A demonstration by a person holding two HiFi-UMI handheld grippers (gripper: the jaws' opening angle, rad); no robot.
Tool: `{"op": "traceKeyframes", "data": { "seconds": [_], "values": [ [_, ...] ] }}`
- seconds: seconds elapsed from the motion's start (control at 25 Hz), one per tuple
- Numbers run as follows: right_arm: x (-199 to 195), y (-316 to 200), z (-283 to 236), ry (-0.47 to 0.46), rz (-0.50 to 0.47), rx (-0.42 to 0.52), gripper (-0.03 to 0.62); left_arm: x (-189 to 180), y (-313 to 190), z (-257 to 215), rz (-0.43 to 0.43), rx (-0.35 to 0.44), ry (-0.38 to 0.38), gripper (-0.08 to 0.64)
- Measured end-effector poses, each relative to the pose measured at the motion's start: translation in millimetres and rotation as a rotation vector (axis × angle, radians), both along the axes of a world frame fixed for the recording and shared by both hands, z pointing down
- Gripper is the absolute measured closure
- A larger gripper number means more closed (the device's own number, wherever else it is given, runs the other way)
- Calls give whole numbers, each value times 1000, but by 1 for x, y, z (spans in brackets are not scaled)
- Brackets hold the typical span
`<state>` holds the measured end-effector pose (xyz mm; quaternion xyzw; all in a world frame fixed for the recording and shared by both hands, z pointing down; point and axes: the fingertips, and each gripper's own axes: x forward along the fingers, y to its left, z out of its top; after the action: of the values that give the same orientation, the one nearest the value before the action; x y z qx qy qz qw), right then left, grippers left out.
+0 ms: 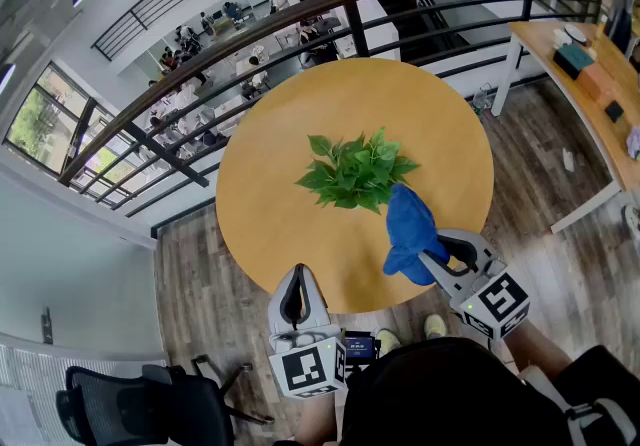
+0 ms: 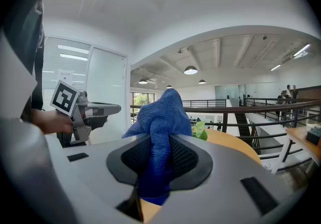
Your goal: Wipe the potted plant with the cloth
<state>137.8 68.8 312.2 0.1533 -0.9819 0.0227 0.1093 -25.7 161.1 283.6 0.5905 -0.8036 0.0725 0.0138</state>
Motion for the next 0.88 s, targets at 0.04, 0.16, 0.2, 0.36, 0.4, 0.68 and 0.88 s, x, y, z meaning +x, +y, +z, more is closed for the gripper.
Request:
{"op": "traceKeyframes", "data": {
  "seconds": [0.04,0.16,0.2,0.36,0.4,0.68,0.88],
  "values": [
    [0,1,1,0,1,-1,491,-1,1,1,0,-2,3,565],
    [-2,3,3,7,7,-4,491,-4,4,3,-1,-8,10,565],
    [-3,3,4,10,10,-6,491,-6,5,4,-1,-10,12,565],
    [-7,3,6,9,34,-23,491,-13,7,6,1,-10,21,565],
    [-7,3,5,5,43,-29,491,-15,7,6,3,-9,23,565],
    [-18,9,2,-15,83,-43,491,-30,14,10,27,1,37,565],
    [-27,19,2,-9,98,-31,491,-37,17,10,57,9,50,565]
  ]
}}
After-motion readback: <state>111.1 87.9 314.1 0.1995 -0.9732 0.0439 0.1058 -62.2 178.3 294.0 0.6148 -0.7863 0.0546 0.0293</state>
